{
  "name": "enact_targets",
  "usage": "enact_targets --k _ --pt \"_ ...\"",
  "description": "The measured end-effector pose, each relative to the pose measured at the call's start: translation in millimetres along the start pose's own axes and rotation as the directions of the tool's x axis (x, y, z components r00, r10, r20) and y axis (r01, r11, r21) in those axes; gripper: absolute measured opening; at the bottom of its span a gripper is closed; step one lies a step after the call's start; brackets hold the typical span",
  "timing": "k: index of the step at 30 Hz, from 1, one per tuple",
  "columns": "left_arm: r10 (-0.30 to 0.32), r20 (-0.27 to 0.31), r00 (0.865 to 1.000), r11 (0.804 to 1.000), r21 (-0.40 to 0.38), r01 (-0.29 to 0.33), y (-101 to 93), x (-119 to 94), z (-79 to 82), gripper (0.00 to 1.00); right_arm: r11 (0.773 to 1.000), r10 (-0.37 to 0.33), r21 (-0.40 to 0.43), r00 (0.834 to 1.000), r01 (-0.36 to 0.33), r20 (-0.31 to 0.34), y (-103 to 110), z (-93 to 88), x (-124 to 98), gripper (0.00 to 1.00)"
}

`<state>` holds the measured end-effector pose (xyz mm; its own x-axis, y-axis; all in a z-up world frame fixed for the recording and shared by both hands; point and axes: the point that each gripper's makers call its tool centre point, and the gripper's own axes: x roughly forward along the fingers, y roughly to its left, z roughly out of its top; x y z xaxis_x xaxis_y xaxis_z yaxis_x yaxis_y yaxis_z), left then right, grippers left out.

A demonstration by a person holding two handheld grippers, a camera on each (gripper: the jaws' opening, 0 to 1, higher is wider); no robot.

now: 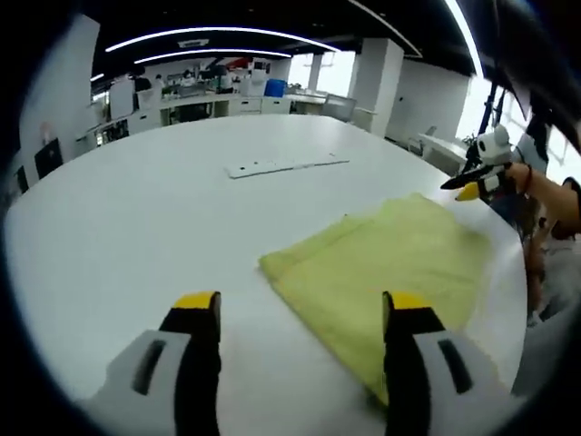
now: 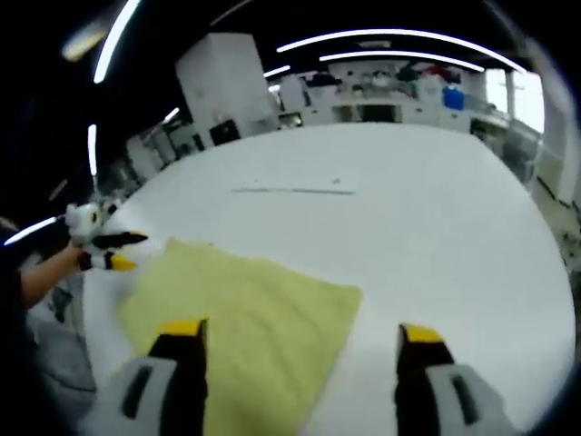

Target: Fold the garment on the visible template until the final outline fits inside the template.

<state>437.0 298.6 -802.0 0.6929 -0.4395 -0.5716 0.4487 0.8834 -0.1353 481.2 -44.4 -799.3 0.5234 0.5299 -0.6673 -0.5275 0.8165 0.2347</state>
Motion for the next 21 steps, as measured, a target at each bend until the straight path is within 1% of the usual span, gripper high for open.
enact_targets --k 4,5,7,10,11,13,14,16,17,21 --pt "-0.013 -0.012 1.000 1.000 0.028 0.013 -9.5 -10.2 -3.5 0.79 0.999 0.044 -0.027 0.998 -0.045 -0.042 9.5 -15.1 -7.8 0.93" --pt "-0.017 -0.008 1.000 0.999 0.034 0.017 -13.9 -14.6 -2.7 0.80 0.998 0.052 -0.035 0.998 -0.054 -0.047 10.4 -16.4 -8.4 0.93" --pt "-0.023 0.000 1.000 0.999 0.034 0.023 -19.8 -19.7 -2.6 0.83 0.996 0.071 -0.046 0.995 -0.074 -0.064 16.5 -24.7 -14.2 0.94" --pt "-0.027 0.005 1.000 0.999 0.019 0.026 -26.7 -24.6 -5.0 0.88 0.992 0.099 -0.069 0.991 -0.105 -0.085 24.6 -34.4 -20.7 0.94" --pt "-0.032 0.009 0.999 0.999 0.017 0.032 -29.8 -26.5 -5.6 0.89 0.992 0.099 -0.070 0.991 -0.105 -0.086 24.8 -35.3 -21.2 0.93" --pt "-0.036 0.017 0.999 0.999 0.020 0.036 -35.4 -31.1 -8.2 0.90 0.991 0.095 -0.086 0.991 -0.104 -0.098 28.0 -43.3 -27.4 0.90" --pt "-0.039 0.014 0.999 0.999 0.027 0.039 -37.6 -33.1 -11.3 0.90 0.991 0.083 -0.099 0.992 -0.093 -0.097 26.5 -45.5 -29.8 0.87" --pt "-0.041 0.010 0.999 0.999 0.023 0.041 -40.6 -36.3 -16.7 0.90 0.990 0.077 -0.109 0.992 -0.087 -0.096 25.6 -48.4 -32.8 0.85" --pt "-0.044 0.009 0.999 0.999 0.020 0.044 -41.5 -37.5 -19.0 0.91 0.992 0.068 -0.102 0.994 -0.078 -0.091 23.5 -50.2 -34.9 0.84" --pt "-0.049 0.009 0.999 0.999 0.012 0.049 -51.2 -44.8 -29.0 0.91 0.995 0.059 -0.081 0.995 -0.065 -0.080 28.6 -61.6 -45.0 0.80"
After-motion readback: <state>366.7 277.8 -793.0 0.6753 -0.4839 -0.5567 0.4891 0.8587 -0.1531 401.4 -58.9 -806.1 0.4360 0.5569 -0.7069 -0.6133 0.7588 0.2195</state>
